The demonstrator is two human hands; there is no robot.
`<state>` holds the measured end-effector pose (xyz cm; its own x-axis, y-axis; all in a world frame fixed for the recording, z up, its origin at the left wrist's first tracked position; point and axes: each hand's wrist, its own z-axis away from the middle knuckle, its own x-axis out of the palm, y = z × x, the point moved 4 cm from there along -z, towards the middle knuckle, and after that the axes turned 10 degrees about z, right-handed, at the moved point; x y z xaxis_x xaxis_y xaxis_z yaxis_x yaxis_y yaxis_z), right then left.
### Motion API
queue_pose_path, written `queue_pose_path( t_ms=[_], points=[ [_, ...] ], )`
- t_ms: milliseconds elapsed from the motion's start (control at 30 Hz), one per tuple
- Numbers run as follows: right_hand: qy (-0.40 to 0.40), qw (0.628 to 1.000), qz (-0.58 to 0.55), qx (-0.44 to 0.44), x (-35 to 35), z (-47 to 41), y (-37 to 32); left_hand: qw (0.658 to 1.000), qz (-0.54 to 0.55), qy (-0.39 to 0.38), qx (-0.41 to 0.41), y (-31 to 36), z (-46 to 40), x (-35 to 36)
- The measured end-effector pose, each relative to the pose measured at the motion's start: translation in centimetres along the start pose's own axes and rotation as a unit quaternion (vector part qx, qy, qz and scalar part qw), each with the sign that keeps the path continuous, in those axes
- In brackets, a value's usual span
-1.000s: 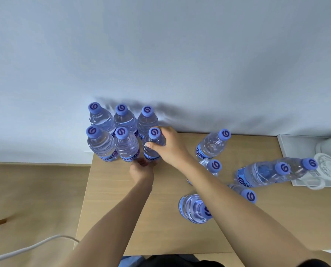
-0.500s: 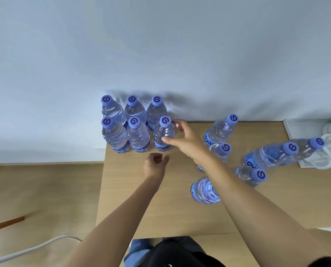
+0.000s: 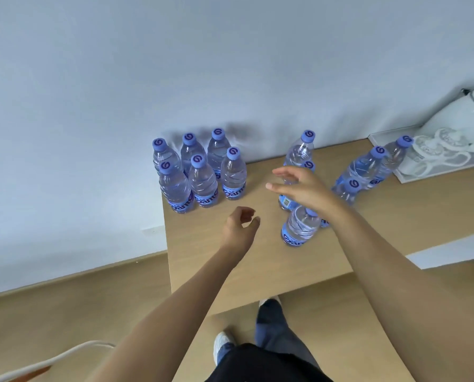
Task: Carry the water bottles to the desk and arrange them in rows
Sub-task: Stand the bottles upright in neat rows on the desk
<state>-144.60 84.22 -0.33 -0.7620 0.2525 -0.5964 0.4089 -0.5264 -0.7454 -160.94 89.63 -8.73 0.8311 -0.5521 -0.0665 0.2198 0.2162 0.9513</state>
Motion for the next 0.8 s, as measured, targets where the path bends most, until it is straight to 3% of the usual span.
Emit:
queue_pose_path(
  t_ms=[267,567,800],
  points=[
    [0.043,0.998,-0.028,0.041,-1.5,4.8,4.1,0.999,-0.025,-0.032,0.021,-0.3,2.9,0.9],
    [0.042,0.989,-0.125,0.071,0.6,4.6,7.0,0.999,-0.015,0.005,-0.04,0.1,2.7,2.0],
    [0.025,0.992,-0.104,0.07,0.4,3.8,6.7,0.996,-0.033,-0.046,-0.071,-0.1,3.2,3.4]
  ],
)
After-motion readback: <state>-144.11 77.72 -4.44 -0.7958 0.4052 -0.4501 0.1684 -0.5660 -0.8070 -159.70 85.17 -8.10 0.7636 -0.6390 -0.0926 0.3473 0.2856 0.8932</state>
